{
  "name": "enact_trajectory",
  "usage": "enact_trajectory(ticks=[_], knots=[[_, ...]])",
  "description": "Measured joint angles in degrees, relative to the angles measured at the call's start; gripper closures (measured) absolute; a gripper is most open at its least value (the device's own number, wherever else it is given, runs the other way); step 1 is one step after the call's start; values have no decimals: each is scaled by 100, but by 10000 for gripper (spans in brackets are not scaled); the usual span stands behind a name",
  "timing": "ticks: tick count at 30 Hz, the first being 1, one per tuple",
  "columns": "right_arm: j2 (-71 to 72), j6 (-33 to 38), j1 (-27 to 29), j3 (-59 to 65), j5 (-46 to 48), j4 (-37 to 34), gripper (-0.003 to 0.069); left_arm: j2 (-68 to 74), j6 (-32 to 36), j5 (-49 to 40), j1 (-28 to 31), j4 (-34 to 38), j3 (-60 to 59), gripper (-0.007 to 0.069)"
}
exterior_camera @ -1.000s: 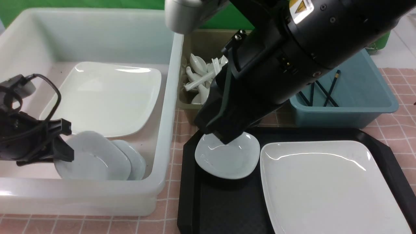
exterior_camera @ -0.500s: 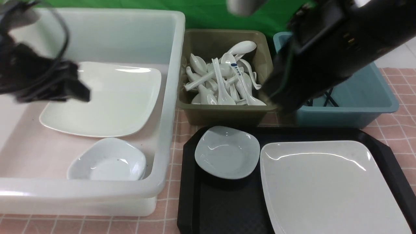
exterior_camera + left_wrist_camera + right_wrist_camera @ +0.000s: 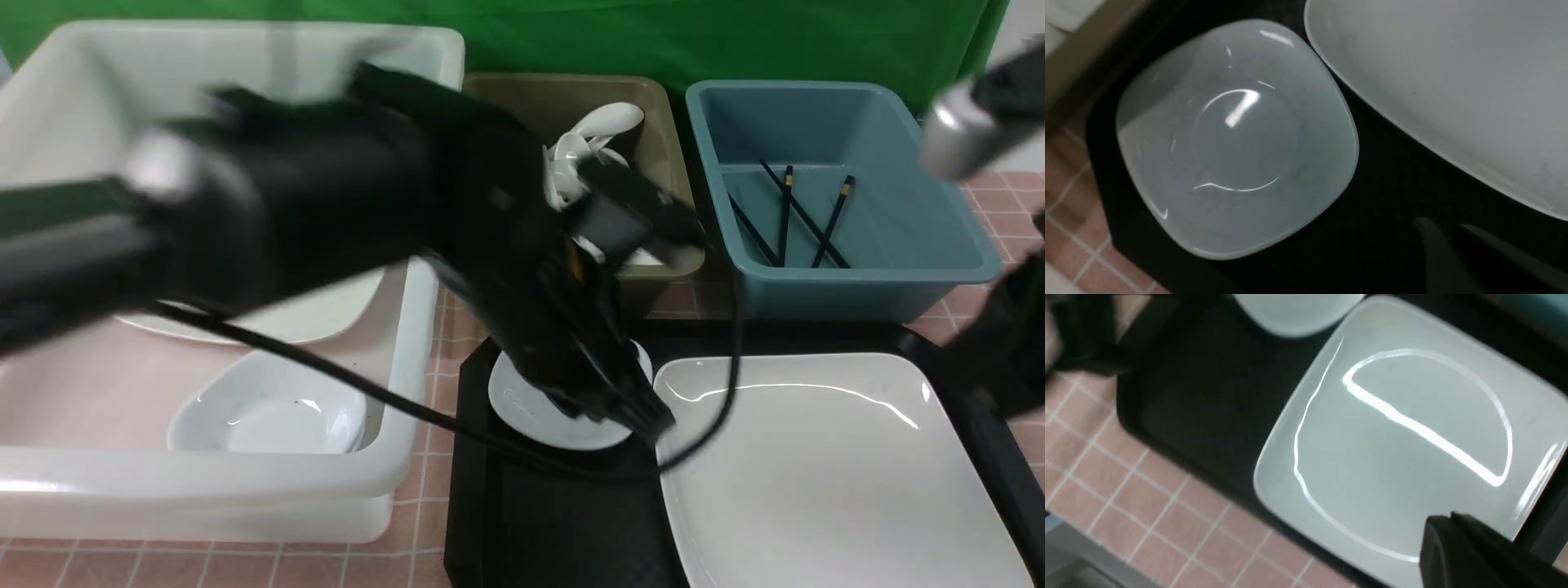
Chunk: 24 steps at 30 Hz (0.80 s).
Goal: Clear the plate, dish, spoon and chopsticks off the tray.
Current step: Use the left arm to grab a small plate from the dinner plate
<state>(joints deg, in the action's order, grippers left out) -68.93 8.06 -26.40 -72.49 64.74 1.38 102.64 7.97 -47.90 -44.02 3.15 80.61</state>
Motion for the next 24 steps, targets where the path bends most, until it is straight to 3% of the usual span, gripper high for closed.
enact_trajectory(ticks=[3, 5, 8, 13, 18, 22, 24], knots=[[426, -158, 5, 439, -6, -138, 629, 680, -87, 62, -131, -654, 206, 390], [511, -165, 5, 525, -6, -184, 629, 785, -90, 104, -131, -736, 221, 354], [696, -173, 5, 637, -6, -229, 629, 1118, -90, 344, -131, -997, 243, 204], [759, -183, 5, 659, -36, -384, 629, 1376, -90, 621, -131, -1259, 250, 98], [759, -124, 5, 659, -203, -605, 629, 1536, -94, 792, -131, -1352, 250, 106], [759, 47, 5, 659, -357, -909, 629, 1599, -111, 874, -131, -1375, 250, 243], [759, 108, 5, 659, -424, -977, 629, 1599, -111, 836, -131, -1375, 250, 393]])
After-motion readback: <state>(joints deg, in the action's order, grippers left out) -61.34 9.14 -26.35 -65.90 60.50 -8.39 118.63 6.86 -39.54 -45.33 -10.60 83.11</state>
